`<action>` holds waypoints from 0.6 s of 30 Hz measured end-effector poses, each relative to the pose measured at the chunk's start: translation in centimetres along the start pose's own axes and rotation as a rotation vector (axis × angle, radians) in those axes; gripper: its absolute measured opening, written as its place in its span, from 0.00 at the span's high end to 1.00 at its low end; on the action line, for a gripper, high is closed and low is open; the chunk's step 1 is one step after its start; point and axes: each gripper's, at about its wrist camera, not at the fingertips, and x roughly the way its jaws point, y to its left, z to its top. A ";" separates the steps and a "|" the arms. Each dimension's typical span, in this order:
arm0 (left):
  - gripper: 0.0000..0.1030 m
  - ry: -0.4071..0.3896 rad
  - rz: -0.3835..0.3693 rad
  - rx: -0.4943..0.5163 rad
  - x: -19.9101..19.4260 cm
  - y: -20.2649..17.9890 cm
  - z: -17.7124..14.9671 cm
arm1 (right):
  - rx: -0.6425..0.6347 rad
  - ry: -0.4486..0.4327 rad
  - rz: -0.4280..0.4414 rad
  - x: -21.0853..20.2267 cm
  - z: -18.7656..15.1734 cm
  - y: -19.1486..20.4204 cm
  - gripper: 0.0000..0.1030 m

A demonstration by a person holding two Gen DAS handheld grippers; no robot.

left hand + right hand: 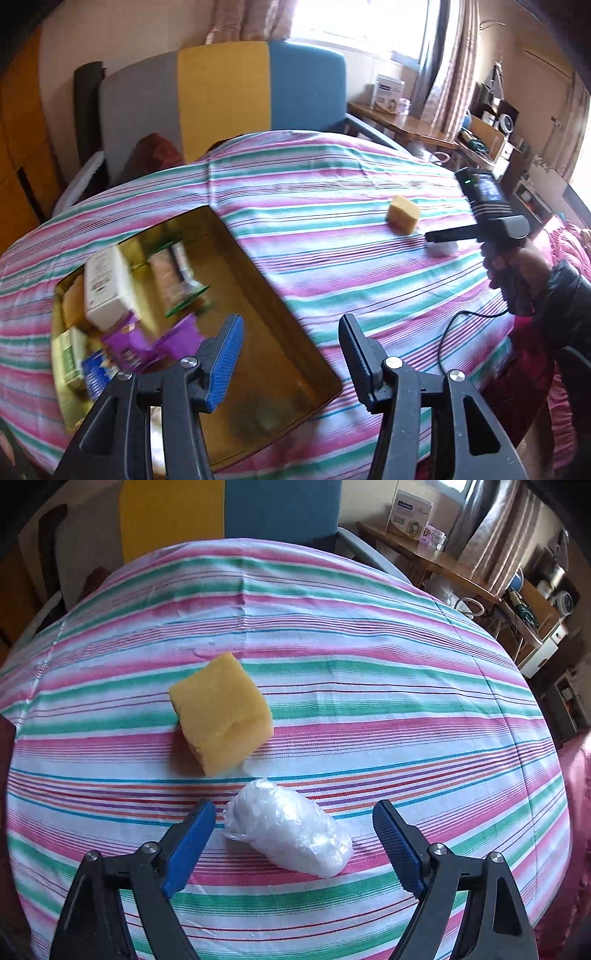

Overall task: Organize objects
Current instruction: 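Grasp the white plastic-wrapped item with the right tool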

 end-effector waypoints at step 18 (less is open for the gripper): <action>0.48 0.169 -0.237 -0.010 10.1 -8.2 6.9 | 0.237 -0.032 -0.004 -2.0 0.2 -5.3 0.60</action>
